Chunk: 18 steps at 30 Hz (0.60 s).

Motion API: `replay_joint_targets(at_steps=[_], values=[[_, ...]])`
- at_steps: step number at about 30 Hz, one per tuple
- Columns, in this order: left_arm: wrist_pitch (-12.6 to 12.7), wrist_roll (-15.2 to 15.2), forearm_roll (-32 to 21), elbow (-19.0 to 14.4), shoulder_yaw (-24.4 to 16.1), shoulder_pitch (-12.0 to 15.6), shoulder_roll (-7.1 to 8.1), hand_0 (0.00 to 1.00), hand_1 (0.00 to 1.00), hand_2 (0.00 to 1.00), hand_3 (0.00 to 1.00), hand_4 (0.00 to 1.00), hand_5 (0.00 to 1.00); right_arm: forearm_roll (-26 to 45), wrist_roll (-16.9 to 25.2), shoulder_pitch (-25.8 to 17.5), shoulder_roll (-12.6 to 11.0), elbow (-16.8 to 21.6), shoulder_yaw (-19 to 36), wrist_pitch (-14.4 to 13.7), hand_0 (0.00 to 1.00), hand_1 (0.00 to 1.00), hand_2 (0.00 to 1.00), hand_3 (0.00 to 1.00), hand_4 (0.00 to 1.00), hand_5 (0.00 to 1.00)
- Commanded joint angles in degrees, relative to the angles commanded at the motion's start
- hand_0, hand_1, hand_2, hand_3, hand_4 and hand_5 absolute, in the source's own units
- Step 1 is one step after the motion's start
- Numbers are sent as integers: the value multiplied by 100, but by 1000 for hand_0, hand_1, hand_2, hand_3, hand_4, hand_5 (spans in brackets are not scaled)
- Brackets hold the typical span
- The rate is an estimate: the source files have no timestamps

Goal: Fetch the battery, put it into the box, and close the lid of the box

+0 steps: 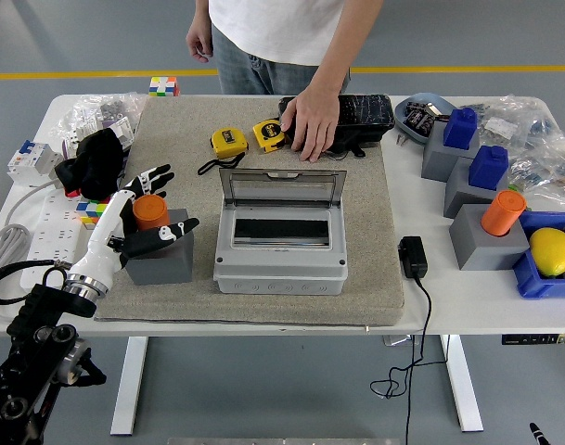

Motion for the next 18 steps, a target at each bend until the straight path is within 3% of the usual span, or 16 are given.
replay_joint_targets(at_steps=[2,3,8,9,14,15,18], values=[[19,-4,-5,1,6,-5,-6,862,911,833,829,998,92,-1,0,1,-2,0,0,1,818,788,781,812,998,998],[30,-4,-4,8,11,-9,-7,790,822,724,733,998,84,-9,-3,4,-2,0,13,-1,814,786,780,812,998,998],[56,-3,-4,30,28,-10,-10,790,822,724,733,998,84,5,2,6,-6,0,9,-8,814,786,780,812,998,998],[66,-2,-6,35,42,-8,-11,638,664,544,594,998,72,7,3,6,-6,0,12,-9,815,788,780,812,998,998],[131,-4,-5,69,84,-12,-32,638,664,544,594,998,72,4,5,-2,1,0,15,-11,815,788,780,812,998,998],[147,-6,-12,72,98,-14,-36,423,491,376,423,998,57,5,7,-4,1,0,14,-12,815,788,780,811,998,998],[224,-17,-22,79,138,-29,-44,423,491,376,423,998,57,5,7,-2,0,0,15,-14,815,788,780,811,998,998]])
